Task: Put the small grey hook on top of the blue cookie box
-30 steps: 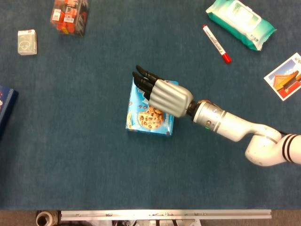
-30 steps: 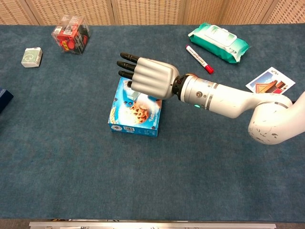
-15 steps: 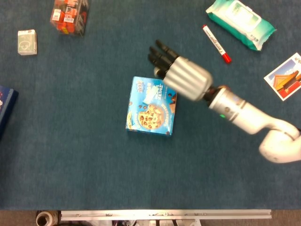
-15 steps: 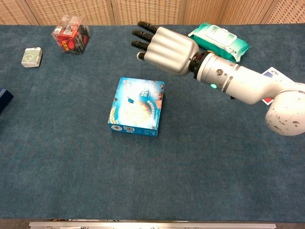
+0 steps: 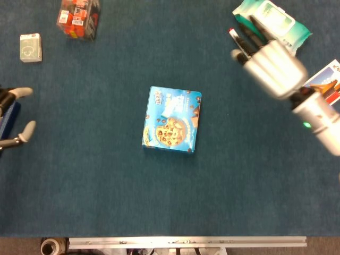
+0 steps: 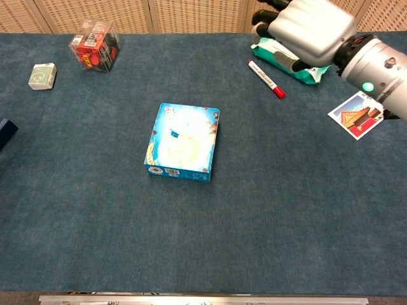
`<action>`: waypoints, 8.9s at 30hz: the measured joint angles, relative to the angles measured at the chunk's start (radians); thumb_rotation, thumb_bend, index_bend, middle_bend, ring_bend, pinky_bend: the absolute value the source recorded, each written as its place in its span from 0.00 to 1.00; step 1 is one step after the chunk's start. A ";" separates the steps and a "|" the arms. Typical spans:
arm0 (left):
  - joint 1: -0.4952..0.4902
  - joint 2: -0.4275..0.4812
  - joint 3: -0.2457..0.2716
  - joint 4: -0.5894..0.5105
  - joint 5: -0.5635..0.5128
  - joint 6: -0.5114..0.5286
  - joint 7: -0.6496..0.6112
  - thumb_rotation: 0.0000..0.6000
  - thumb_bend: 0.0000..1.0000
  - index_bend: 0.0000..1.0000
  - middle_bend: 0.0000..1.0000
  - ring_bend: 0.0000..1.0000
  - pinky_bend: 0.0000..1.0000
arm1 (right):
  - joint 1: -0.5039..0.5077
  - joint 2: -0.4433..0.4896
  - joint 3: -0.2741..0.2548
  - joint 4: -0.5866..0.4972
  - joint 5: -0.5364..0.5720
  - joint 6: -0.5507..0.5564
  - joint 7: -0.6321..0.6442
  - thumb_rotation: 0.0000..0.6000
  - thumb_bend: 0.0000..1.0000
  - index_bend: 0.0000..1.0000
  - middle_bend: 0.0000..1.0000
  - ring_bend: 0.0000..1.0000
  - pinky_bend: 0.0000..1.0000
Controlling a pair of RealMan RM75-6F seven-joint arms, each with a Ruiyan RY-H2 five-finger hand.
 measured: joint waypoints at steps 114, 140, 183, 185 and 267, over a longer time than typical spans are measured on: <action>-0.618 -0.280 0.033 -0.118 -0.286 -0.656 0.520 0.61 0.88 0.22 1.00 1.00 1.00 | -0.247 0.123 0.003 -0.060 0.111 0.088 0.263 1.00 0.43 0.35 0.35 0.19 0.22; -0.594 -0.286 0.059 -0.111 -0.252 -0.620 0.490 0.60 0.88 0.22 1.00 1.00 1.00 | -0.249 0.120 0.013 -0.057 0.118 0.089 0.255 1.00 0.43 0.35 0.35 0.20 0.22; -0.585 -0.290 0.066 -0.140 -0.253 -0.608 0.524 0.60 0.88 0.22 1.00 1.00 1.00 | -0.263 0.131 0.016 -0.057 0.111 0.100 0.273 1.00 0.43 0.35 0.35 0.20 0.22; -0.582 -0.284 0.067 -0.148 -0.250 -0.603 0.523 0.60 0.88 0.22 1.00 1.00 1.00 | -0.264 0.132 0.016 -0.057 0.111 0.101 0.274 1.00 0.43 0.35 0.35 0.20 0.22; -0.598 -0.304 0.047 -0.129 -0.289 -0.627 0.536 0.58 0.88 0.23 1.00 1.00 1.00 | -0.277 0.131 0.019 -0.031 0.122 0.102 0.297 1.00 0.43 0.35 0.35 0.21 0.22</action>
